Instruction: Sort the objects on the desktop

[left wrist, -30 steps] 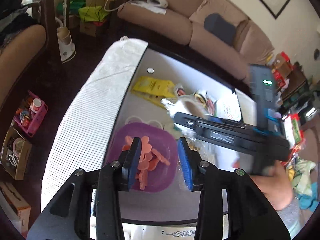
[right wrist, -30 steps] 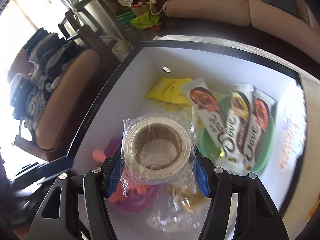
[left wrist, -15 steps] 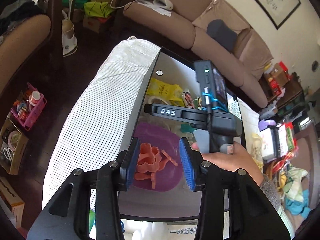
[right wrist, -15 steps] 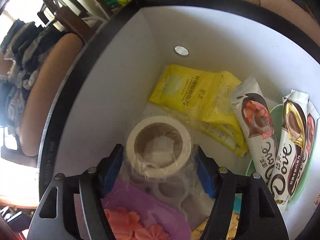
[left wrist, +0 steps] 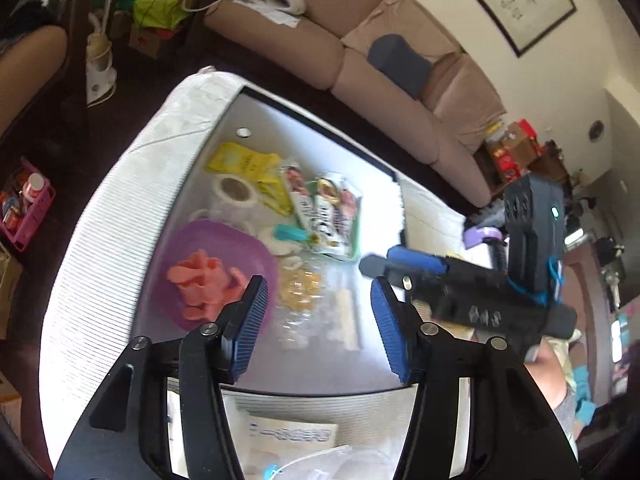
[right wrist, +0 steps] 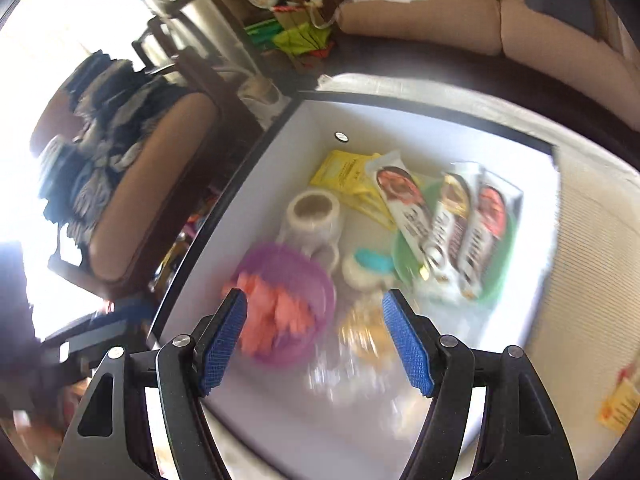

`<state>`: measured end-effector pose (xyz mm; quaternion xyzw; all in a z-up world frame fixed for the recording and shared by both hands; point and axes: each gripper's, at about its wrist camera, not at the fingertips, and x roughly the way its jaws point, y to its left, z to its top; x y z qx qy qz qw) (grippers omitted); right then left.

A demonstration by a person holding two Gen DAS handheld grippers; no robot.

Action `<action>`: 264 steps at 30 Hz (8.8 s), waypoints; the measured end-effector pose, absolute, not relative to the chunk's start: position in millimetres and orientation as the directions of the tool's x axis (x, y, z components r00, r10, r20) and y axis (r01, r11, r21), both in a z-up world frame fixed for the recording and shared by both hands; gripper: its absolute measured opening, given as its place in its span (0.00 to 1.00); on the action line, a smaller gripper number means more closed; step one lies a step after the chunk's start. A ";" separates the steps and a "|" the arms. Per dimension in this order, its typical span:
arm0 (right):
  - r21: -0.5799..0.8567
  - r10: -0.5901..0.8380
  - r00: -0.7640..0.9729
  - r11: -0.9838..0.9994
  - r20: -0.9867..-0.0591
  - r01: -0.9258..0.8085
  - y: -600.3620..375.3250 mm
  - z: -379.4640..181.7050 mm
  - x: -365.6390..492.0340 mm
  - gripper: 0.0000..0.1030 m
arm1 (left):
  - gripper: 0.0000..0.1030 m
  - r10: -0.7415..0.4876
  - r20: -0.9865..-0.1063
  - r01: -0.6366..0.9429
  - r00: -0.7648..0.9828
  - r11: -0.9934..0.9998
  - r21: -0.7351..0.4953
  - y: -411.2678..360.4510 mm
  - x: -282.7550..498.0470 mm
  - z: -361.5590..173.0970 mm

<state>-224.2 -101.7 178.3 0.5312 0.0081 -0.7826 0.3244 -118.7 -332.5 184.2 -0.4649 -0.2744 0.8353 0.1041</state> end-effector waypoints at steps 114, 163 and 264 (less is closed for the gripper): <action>0.379 -0.361 -0.567 -0.921 -0.741 0.091 296.9 33.5 -203.1 0.37 | 0.90 0.375 -0.824 -0.291 -0.425 -0.918 -0.268 92.9 -186.0 16.4; 0.769 -0.768 -0.472 -0.588 -0.433 0.251 238.0 77.7 -77.4 0.35 | 0.68 0.657 -0.749 -0.423 -0.088 -0.706 -0.569 39.8 -18.6 43.7; 0.567 -0.649 -0.352 -0.761 -0.674 0.316 -31.6 132.1 -220.4 0.35 | 0.48 0.295 -0.920 -0.353 -0.260 -0.915 -0.194 -206.3 -210.9 138.8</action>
